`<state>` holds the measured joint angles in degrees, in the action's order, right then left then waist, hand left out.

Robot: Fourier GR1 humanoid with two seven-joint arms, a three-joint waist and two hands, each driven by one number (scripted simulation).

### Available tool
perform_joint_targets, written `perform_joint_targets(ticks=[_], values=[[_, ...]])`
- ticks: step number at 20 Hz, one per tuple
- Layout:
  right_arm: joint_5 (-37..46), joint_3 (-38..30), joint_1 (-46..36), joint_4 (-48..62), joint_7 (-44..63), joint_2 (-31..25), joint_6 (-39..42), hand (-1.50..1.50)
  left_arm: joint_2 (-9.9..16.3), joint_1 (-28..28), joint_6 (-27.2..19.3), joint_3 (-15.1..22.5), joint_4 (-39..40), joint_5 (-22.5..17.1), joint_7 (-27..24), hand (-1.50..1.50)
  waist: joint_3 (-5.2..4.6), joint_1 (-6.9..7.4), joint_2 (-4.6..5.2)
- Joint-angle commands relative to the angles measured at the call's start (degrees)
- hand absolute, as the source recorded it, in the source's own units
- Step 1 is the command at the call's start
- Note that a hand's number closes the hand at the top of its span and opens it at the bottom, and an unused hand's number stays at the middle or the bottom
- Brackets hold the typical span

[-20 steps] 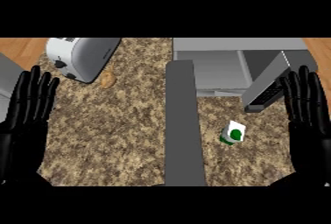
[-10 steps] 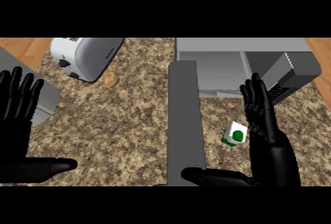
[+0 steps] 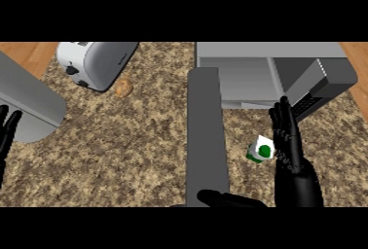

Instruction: Pick up the milk, place it into the microwave and close the microwave

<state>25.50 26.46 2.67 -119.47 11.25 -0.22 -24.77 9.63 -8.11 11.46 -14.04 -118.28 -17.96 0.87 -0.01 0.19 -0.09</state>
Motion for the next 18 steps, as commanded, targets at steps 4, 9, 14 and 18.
perform_joint_targets(ticks=[4, 9, 14, 18], values=[[0.56, 2.99, 1.33, 3.03, 0.52, 0.22, -5.02, -1.5, 0.88, -2.49, 2.8, -4.05, -2.48, -3.75, 2.34, -1.5, 0.01, 0.01, 0.04], [-9.41, -5.23, 4.78, 5.88, -8.55, -3.57, 1.05, -1.5, -0.24, -5.48, 5.22, -5.29, -3.7, -3.89, 0.57, -1.5, 0.03, -0.05, 0.06], [-11.9, -8.82, 5.04, 10.64, -12.6, -2.62, -0.36, -1.5, -1.51, -11.73, 8.87, -8.19, -8.29, -7.81, 0.59, -1.5, 0.02, 0.16, 0.01], [-13.25, -11.23, 6.22, 18.28, -19.85, -0.6, -3.06, -1.5, -0.58, -9.5, 7.82, -8.97, -8.11, -8.24, 3.42, -1.5, 0.04, 0.04, 0.05]])
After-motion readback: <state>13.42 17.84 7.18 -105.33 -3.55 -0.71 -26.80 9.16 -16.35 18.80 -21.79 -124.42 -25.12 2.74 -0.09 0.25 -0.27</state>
